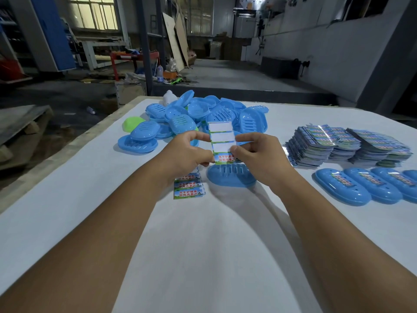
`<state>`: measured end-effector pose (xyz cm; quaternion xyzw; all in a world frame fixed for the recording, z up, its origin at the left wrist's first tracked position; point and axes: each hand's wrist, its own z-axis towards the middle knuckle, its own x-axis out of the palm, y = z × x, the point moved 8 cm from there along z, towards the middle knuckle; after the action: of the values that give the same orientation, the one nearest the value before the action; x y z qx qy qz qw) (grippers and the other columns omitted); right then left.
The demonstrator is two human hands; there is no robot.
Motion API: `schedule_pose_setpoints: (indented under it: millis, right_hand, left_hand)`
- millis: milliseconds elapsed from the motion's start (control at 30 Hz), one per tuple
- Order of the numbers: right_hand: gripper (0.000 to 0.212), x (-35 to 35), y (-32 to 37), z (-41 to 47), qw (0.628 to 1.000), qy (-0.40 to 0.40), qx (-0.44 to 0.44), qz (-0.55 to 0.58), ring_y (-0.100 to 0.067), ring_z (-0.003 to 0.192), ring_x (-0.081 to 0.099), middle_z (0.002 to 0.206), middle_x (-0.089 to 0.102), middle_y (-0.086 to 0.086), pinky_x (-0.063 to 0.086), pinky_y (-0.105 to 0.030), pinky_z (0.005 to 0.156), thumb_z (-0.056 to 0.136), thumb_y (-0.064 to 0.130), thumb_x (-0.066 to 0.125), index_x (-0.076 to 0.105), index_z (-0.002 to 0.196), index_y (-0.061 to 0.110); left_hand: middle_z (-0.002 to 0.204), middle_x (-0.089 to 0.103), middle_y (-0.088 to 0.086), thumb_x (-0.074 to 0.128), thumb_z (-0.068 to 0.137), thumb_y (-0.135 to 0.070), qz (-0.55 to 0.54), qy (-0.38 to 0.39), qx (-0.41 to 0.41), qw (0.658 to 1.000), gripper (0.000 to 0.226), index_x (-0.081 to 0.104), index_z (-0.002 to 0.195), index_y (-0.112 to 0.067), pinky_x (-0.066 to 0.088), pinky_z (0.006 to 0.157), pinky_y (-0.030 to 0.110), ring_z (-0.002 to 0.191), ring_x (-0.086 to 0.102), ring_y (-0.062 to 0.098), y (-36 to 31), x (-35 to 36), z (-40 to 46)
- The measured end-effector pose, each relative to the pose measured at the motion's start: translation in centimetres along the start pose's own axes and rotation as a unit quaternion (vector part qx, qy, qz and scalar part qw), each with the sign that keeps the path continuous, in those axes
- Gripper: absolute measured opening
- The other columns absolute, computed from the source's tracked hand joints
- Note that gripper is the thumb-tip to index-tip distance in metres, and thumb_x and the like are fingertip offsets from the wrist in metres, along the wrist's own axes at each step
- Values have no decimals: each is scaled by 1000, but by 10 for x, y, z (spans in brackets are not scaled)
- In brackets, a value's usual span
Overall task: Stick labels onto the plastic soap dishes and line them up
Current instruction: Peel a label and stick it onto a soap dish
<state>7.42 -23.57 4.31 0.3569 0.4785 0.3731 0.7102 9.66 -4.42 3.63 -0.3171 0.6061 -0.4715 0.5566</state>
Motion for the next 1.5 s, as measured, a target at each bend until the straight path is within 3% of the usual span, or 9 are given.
schedule_pose_setpoints:
  millis: [67,233,367,467,667,767,1067,1367,1500]
  right_hand:
    - [20,-5,2,0,998,-30,-20,-49,1,62,65,72,69,11,45,-11,53,86,35,80,66,99,26]
    - [17,8,5,-5,994,10,-44,-100,2,49,54,55,64,16,37,-9,48,82,32,80,71,70,25]
    - [17,13,11,-8,992,33,-49,-109,3,49,55,58,68,15,36,-8,48,84,30,75,74,67,28]
    - [20,15,13,-11,991,44,-49,-115,1,44,51,53,66,13,34,-8,45,84,28,73,76,65,25]
    - [21,17,15,-14,988,48,-49,-138,-5,40,42,43,55,7,31,-14,42,82,28,70,76,66,15]
    - [23,18,15,-15,986,49,-52,-151,-7,43,38,54,61,-6,36,-23,48,80,28,67,75,68,10]
    - [22,16,15,-13,989,41,-42,-134,-6,43,43,58,66,-2,38,-22,47,81,29,70,76,64,16]
    - [25,5,10,-8,991,27,-24,-131,-6,47,51,56,69,1,39,-18,44,83,26,71,75,59,20]
    - [26,0,5,-6,988,29,-6,-150,-5,45,48,56,68,0,37,-17,43,83,24,67,75,59,18]
  left_hand:
    - [71,76,-7,81,76,-18,0,-13,2,1000,37,62,103,-35,45,61,25,60,66,-3,-1,-2,-1]
    - [81,78,-10,80,79,-18,-16,-14,14,1000,41,57,109,-34,50,65,25,67,70,-2,-4,-3,-4]
    - [81,77,-14,80,81,-18,-9,-10,41,999,41,56,110,-35,47,56,8,73,71,-3,-9,1,-6]
    - [82,77,-14,80,82,-19,17,-9,63,998,41,55,110,-37,48,68,19,76,71,0,-12,5,-6]
    - [80,76,-14,75,86,-17,63,-12,101,993,35,53,102,-39,47,70,23,73,69,-2,-18,12,-9]
    - [79,76,-15,73,87,-15,74,-10,109,991,34,53,100,-39,52,75,26,75,69,-1,-19,14,-10]
    - [79,76,-14,74,86,-17,68,-23,102,992,33,53,101,-38,50,75,25,75,70,2,-16,12,-7]
    - [80,76,-4,73,79,-17,90,-68,30,993,35,51,101,-35,50,59,25,63,63,6,-4,-4,2]
    - [102,69,2,77,74,-25,143,-99,-34,984,37,51,100,-33,47,61,28,85,66,14,7,-18,4]
